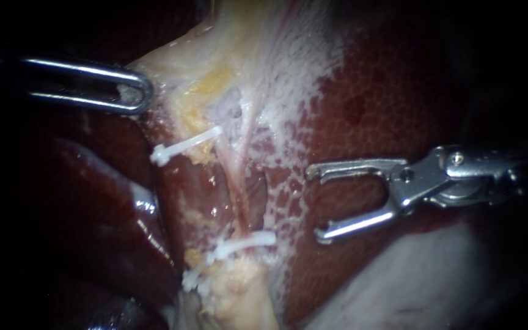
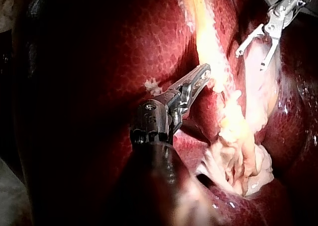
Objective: Going back first clip right tube
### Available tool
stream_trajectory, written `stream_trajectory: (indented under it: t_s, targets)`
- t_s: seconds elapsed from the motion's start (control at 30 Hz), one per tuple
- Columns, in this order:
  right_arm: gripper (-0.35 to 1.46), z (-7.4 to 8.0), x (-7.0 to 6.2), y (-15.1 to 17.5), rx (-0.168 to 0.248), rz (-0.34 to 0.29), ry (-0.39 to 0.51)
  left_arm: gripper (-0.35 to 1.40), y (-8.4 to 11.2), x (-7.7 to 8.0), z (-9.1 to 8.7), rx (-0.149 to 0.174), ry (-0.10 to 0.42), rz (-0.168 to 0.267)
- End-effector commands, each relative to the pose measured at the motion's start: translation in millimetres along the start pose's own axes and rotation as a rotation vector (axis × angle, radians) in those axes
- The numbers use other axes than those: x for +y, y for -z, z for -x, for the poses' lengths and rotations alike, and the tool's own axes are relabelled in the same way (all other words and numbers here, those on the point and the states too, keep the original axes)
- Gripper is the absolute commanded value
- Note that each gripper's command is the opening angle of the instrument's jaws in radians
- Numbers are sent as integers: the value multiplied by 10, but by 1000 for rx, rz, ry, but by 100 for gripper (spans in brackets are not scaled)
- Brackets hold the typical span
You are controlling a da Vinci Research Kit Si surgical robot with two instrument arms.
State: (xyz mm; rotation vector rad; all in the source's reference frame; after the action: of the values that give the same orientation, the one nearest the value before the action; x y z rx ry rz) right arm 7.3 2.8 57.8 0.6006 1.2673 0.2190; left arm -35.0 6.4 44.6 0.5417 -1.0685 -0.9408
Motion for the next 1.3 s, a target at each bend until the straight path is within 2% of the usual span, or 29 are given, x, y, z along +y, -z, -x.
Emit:
stream_trajectory:
  t_s: [0.03, 0.2, 0.47, 0.63, 0.8, 1.3]
  targets:
    - [60, 0, 0, 1, 0, -1, -1, -35, -1, 2, -2, 0, -1, 1]
    - [60, 1, -1, 1, 0, -2, 0, -35, -13, 13, -16, -5, -10, 3]
    - [60, 2, -3, 6, 0, -5, 1, -35, -53, 33, -57, 49, 16, -7]
    - [60, 3, -4, 10, 0, -7, 1, -35, -79, 39, -78, 79, 31, -22]
    - [60, 3, -5, 12, 0, -8, 1, -35, -89, 36, -82, 88, 25, -30]
    - [60, 2, -6, 12, 0, -8, 1, -35, -91, 30, -83, 94, 29, -34]
